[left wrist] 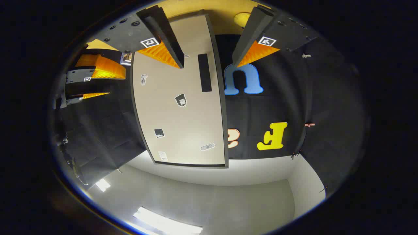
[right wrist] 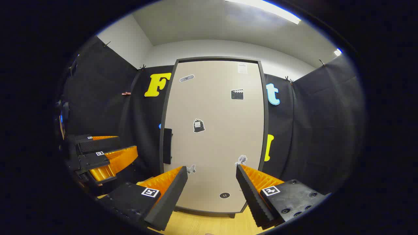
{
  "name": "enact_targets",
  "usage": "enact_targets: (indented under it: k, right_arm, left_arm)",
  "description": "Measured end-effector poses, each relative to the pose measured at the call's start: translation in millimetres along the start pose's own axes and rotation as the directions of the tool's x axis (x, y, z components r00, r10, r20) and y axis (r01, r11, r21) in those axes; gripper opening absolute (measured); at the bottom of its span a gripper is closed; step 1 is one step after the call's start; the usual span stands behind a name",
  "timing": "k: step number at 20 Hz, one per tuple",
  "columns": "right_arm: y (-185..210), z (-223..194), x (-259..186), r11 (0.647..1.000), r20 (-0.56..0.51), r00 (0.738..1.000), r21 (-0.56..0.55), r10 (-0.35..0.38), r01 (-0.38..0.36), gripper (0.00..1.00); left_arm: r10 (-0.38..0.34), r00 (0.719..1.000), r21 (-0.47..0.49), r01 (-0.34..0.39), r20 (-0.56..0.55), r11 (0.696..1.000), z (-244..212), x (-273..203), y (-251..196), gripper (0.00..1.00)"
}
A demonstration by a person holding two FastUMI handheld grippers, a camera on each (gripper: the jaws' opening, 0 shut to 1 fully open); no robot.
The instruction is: Open the cabinet door with the right hand, grasp the bottle in the cabinet with the left hand and place it on the coaster, then close the cabinet door with the right hand.
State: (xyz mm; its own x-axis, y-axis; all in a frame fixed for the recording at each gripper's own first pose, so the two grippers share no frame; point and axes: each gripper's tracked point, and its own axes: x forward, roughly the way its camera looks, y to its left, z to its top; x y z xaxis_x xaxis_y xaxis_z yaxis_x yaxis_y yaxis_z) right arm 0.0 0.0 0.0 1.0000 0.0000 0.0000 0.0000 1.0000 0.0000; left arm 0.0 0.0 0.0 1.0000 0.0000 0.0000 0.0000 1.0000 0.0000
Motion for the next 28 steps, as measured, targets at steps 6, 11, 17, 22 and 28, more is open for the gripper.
enact_targets:
  k: [6, 11, 17, 22, 28]
  right_arm:
    - [0, 3, 3, 1.000, 0.018, 1.000, -0.001, -0.023, 0.023, 0.98]
    - [-2, 11, 6, 1.000, 0.052, 0.998, 0.024, -0.018, 0.017, 0.97]
    - [-11, 15, 7, 0.999, 0.069, 0.997, 0.026, -0.032, 0.030, 0.98]
    - [-8, 14, 11, 1.000, 0.068, 0.998, 0.015, -0.017, 0.016, 0.98]
    - [27, 3, 33, 0.997, 0.035, 0.998, 0.055, 0.052, -0.054, 0.98]
  left_arm:
    - [-0.005, 1.000, -0.016, 0.005, 0.002, 1.000, -5, 6, 8, 0.94]
    - [-0.006, 1.000, -0.033, 0.006, 0.000, 0.999, -5, 9, 7, 0.94]
    - [0.006, 1.000, -0.052, -0.006, -0.005, 0.999, -5, 10, 6, 0.94]
    - [0.018, 1.000, -0.054, -0.019, -0.014, 0.998, -6, 10, 9, 0.94]
    - [0.075, 0.997, -0.009, -0.075, -0.019, 0.997, -7, 1, 41, 0.94]
